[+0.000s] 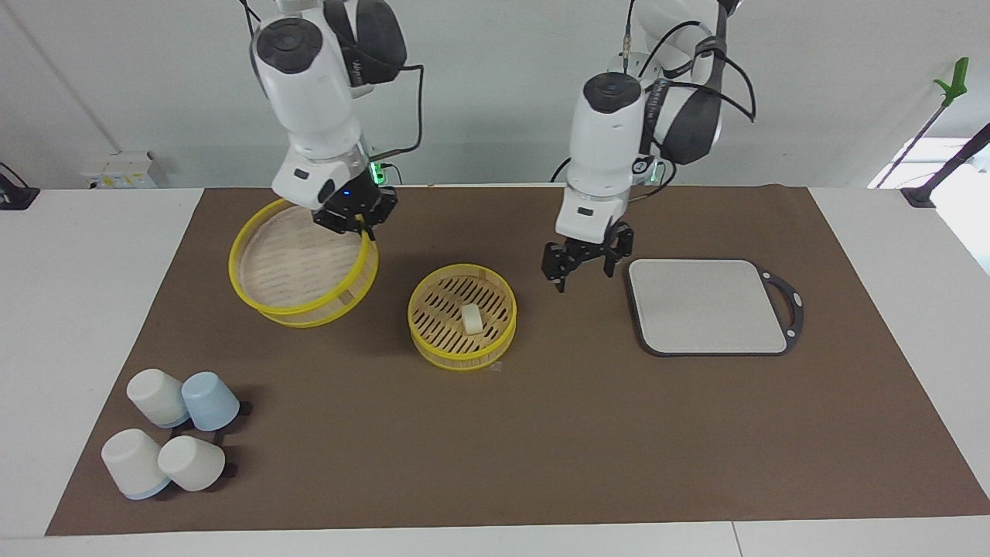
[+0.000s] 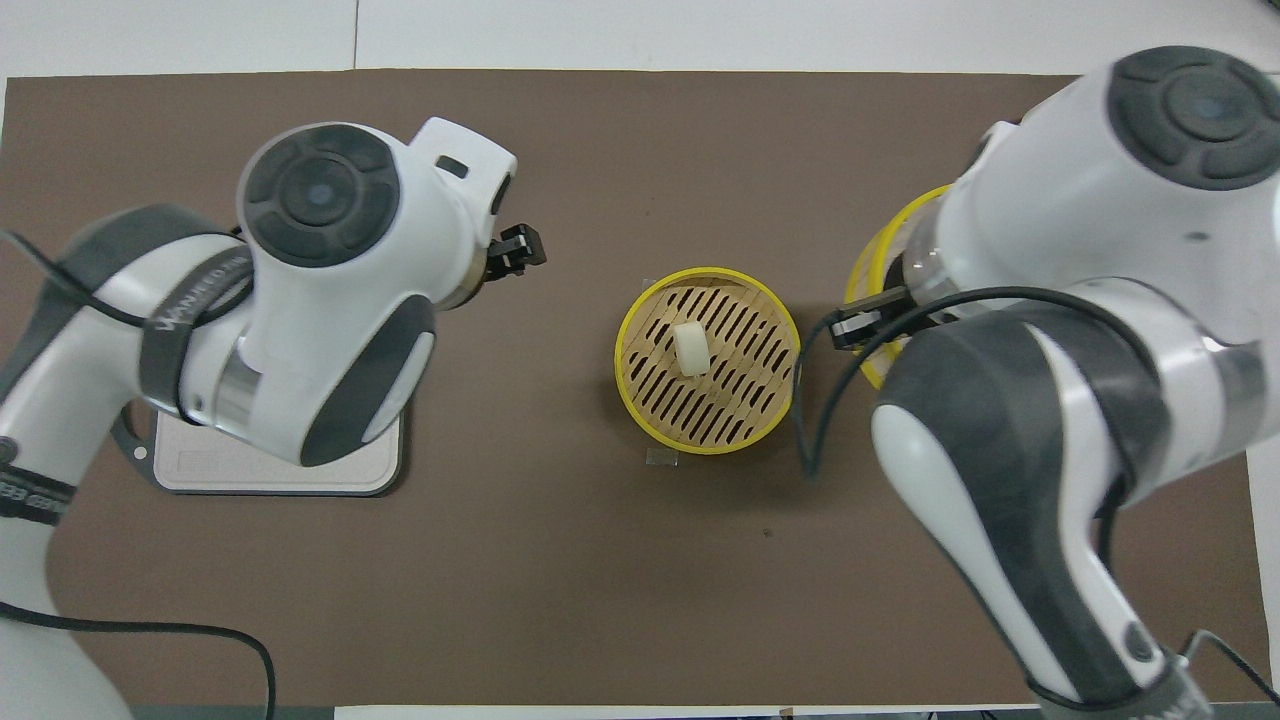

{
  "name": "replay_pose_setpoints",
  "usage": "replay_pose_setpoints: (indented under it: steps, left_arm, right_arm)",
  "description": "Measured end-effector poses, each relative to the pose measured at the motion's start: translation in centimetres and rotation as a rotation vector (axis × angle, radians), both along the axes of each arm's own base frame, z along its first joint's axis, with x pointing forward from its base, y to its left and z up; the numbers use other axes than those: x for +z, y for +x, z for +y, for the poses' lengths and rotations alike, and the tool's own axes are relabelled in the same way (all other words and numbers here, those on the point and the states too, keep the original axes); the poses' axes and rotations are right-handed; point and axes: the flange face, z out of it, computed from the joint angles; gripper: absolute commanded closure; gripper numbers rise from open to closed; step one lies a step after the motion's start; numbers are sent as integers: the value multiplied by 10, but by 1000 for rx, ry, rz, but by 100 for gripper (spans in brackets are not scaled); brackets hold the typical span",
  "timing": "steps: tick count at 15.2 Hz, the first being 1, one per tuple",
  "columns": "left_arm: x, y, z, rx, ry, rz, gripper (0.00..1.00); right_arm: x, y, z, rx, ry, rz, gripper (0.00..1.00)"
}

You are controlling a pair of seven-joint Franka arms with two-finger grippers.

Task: Place bun in steamer
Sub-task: 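Withdraw the left gripper while the right gripper brings the lid over the steamer, then lower the lid onto the steamer with the right gripper and release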

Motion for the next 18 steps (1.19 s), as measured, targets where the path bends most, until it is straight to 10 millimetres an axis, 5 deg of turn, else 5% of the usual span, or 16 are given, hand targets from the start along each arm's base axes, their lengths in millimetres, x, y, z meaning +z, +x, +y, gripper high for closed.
replay_pose_setpoints:
  steps: [4, 8, 13, 18]
  left_arm:
    - [32, 14, 122, -69, 4, 49, 0]
    - [61, 3, 210, -171, -7, 78, 0]
    - [56, -17, 222, -225, -2, 105, 0]
    - [60, -33, 223, -229, -3, 103, 0]
  right_arm:
    - [-43, -4, 116, -66, 13, -63, 100]
    - [-85, -12, 166, -92, 16, -86, 100]
    - [-138, -12, 189, -83, 9, -85, 100]
    - [-148, -14, 188, -82, 2, -84, 100]
